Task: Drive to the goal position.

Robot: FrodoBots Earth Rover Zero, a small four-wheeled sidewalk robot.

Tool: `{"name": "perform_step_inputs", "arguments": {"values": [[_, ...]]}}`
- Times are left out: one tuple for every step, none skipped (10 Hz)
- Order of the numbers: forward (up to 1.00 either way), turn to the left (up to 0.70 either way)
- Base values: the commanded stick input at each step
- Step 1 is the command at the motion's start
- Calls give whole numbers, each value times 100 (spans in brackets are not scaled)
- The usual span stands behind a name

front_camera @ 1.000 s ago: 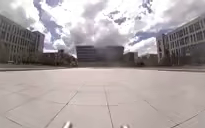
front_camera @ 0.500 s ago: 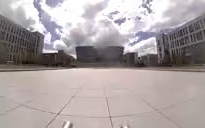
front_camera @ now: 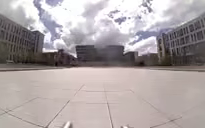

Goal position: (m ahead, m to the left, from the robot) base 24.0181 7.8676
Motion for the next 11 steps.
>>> {"name": "perform_step_inputs", "arguments": {"values": [[70, 0], [70, 0], [70, 0], [70, 0], [70, 0], [70, 0], [70, 0], [70, 0], [70, 0], [70, 0], [70, 0]]}}
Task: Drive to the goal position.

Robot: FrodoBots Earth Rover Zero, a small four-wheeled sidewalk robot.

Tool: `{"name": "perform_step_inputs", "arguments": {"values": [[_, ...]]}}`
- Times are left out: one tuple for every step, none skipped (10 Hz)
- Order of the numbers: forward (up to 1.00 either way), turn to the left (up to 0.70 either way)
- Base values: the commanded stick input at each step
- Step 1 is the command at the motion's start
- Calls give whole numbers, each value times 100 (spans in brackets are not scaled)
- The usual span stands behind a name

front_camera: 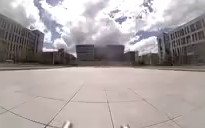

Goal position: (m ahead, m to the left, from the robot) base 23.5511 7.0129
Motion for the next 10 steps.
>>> {"name": "perform_step_inputs", "arguments": {"values": [[70, 0], [70, 0], [70, 0], [70, 0], [70, 0], [70, 0], [70, 0], [70, 0], [70, 0], [70, 0]]}}
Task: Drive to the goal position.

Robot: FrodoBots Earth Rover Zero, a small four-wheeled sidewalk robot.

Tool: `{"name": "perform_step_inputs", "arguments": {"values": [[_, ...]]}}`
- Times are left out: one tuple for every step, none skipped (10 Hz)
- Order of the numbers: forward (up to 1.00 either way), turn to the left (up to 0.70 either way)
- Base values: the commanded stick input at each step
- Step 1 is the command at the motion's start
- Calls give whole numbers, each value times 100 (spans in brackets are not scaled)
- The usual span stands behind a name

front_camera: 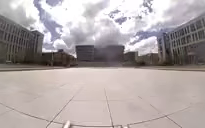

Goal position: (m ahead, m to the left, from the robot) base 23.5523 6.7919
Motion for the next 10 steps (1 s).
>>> {"name": "perform_step_inputs", "arguments": {"values": [[70, 0], [70, 0], [70, 0], [70, 0], [70, 0], [70, 0], [70, 0], [70, 0], [70, 0], [70, 0]]}}
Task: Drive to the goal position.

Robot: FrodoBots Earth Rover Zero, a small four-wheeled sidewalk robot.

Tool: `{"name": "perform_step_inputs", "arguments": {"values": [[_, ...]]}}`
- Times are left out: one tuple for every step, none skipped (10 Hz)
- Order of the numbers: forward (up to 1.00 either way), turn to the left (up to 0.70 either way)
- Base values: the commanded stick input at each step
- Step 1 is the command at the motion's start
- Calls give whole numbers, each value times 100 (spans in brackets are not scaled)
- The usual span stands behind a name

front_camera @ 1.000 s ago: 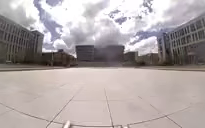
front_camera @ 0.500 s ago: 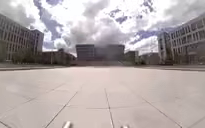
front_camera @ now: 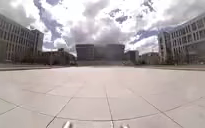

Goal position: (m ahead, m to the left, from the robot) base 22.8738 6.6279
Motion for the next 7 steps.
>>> {"name": "perform_step_inputs", "arguments": {"values": [[70, 0], [70, 0], [70, 0], [70, 0], [70, 0], [70, 0], [70, 0]]}}
